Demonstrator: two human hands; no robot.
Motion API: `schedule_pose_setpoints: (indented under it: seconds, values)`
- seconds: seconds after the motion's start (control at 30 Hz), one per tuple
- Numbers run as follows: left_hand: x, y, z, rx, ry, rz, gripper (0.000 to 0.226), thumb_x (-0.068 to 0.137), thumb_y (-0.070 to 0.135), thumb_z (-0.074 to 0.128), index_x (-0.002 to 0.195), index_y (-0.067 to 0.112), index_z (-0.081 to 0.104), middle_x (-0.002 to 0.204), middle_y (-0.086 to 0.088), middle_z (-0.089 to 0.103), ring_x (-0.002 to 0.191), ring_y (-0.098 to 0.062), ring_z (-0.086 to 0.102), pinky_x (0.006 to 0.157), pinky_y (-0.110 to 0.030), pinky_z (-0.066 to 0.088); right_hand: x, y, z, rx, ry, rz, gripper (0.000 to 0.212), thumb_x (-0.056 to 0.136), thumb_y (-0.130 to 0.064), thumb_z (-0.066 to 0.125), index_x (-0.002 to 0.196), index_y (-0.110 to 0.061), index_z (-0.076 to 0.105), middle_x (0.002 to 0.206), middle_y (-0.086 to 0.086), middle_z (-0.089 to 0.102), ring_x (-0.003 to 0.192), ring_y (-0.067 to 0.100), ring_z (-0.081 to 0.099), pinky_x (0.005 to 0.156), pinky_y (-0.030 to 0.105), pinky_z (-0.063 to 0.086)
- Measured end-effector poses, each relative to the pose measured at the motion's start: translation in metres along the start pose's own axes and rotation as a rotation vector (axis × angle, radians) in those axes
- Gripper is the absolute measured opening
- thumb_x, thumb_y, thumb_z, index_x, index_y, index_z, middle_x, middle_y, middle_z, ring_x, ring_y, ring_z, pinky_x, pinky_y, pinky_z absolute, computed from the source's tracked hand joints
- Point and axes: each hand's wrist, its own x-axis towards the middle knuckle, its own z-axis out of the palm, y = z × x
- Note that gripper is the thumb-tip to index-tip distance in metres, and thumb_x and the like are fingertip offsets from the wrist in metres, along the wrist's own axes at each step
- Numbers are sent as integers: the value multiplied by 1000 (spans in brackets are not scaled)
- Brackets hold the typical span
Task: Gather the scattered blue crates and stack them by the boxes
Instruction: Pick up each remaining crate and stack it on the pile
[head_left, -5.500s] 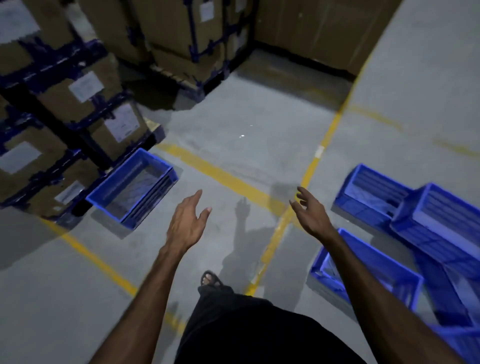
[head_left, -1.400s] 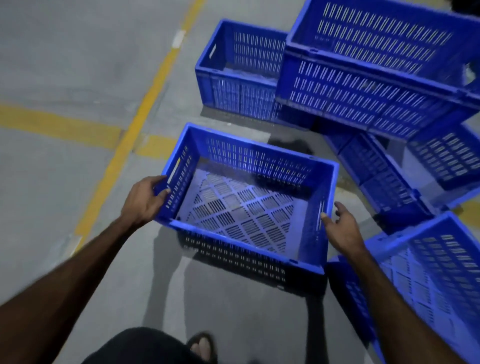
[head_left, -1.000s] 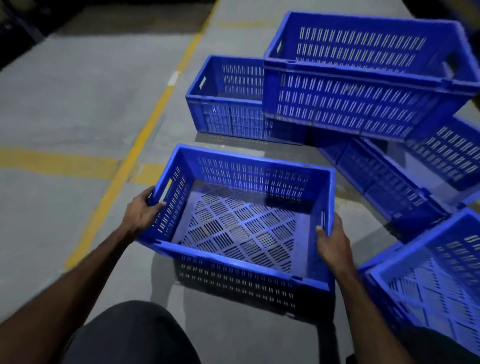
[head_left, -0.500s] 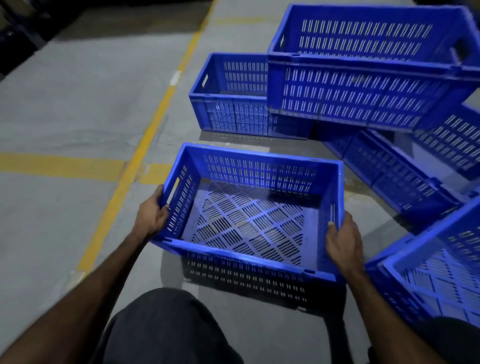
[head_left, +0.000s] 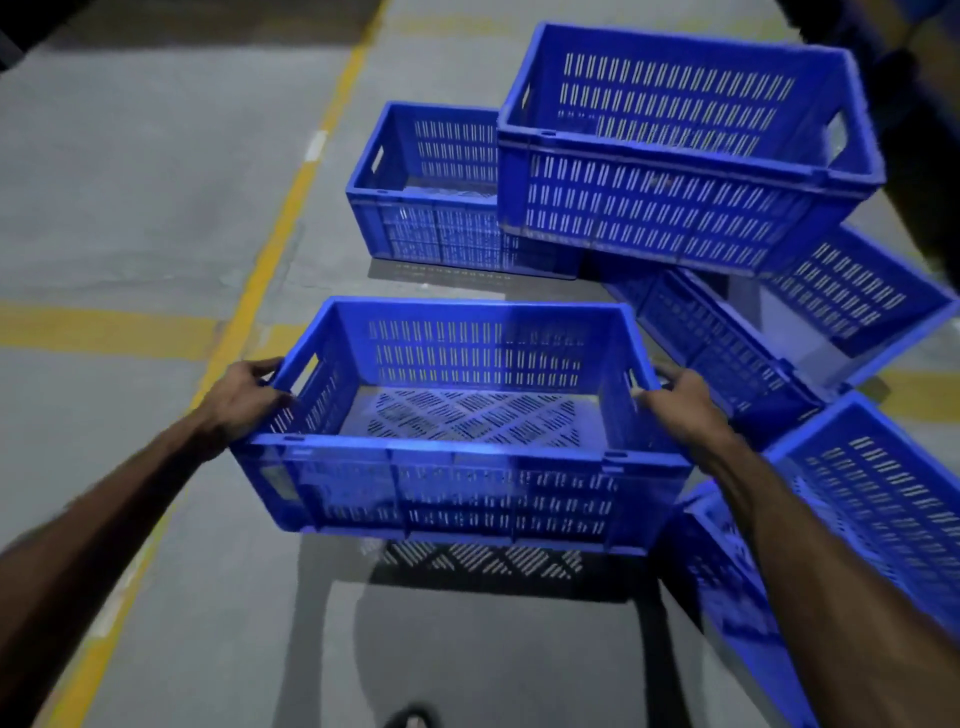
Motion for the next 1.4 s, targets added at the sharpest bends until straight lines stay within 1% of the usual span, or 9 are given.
schedule_pose_setpoints:
  seconds: [0.17, 0.47, 0.63, 0.7, 0.77, 0.93, 1.1, 1.3, 1.4]
  values:
    - [-66, 28, -65, -106, -30, -127, 61, 66, 27, 79, 126, 34, 69, 108, 0, 78, 98, -27, 76, 90, -53, 60, -56, -50, -51, -1, -99, -8, 46, 97, -2, 63, 139, -19, 60, 121, 8, 69, 103, 32, 68, 93, 54, 56]
    - [-237, 146, -187, -409, 26, -263, 52, 78, 0, 68, 124, 25, 73, 109, -12, 77, 98, -36, 74, 94, -55, 58, -198, -183, -140, 1, -146, 0, 48, 98, -6, 65, 142, -21, 57, 123, 7, 67, 96, 26, 68, 87, 50, 56]
    - [-330, 221, -270, -632, 30, -326, 63, 76, -6, 54, 129, 23, 70, 116, -21, 73, 90, -37, 69, 71, -43, 63, -279, -277, -180, 72, -179, -18, 48, 95, -4, 66, 136, -26, 61, 126, 10, 69, 105, 34, 68, 94, 51, 55]
    - [-360, 240, -305, -711, 20, -323, 64, 75, -5, 52, 130, 23, 70, 121, -22, 71, 94, -38, 67, 66, -39, 62, -309, -311, -190, 88, -182, -26, 48, 94, -4, 66, 137, -27, 62, 125, 9, 70, 108, 35, 68, 98, 55, 55]
    - [-385, 258, -336, -785, 26, -313, 63, 75, -3, 52, 130, 22, 69, 127, -22, 69, 96, -38, 68, 73, -43, 61, -339, -343, -198, 105, -184, -55, 48, 95, -4, 65, 136, -29, 62, 125, 7, 71, 109, 33, 69, 98, 56, 55]
    - [-432, 295, -401, -894, 115, -255, 59, 81, -6, 50, 131, 19, 68, 101, -7, 73, 78, -27, 70, 60, -31, 59, -402, -420, -206, 168, -154, -133, 49, 96, 1, 62, 137, -27, 60, 127, 6, 69, 112, 32, 68, 97, 50, 55]
    - [-451, 307, -454, -890, 212, -160, 56, 85, -10, 56, 130, 19, 69, 103, -10, 72, 67, -14, 70, 59, -25, 59, -441, -467, -207, 196, -138, -238, 48, 96, 0, 61, 133, -30, 61, 129, 2, 68, 115, 29, 67, 99, 50, 55]
    - [-465, 296, -495, -848, 333, -65, 56, 88, -9, 63, 132, 24, 64, 107, -12, 72, 81, -20, 68, 86, -39, 57, -458, -501, -185, 224, -142, -340, 55, 95, 2, 62, 143, -25, 56, 134, 6, 66, 119, 30, 66, 102, 54, 53]
    - [-472, 285, -512, -851, 390, -75, 56, 87, -9, 63, 134, 22, 64, 105, -11, 72, 77, -16, 68, 75, -30, 60, -459, -527, -165, 215, -194, -371, 56, 95, 3, 62, 142, -27, 55, 131, 5, 67, 118, 30, 66, 102, 53, 53]
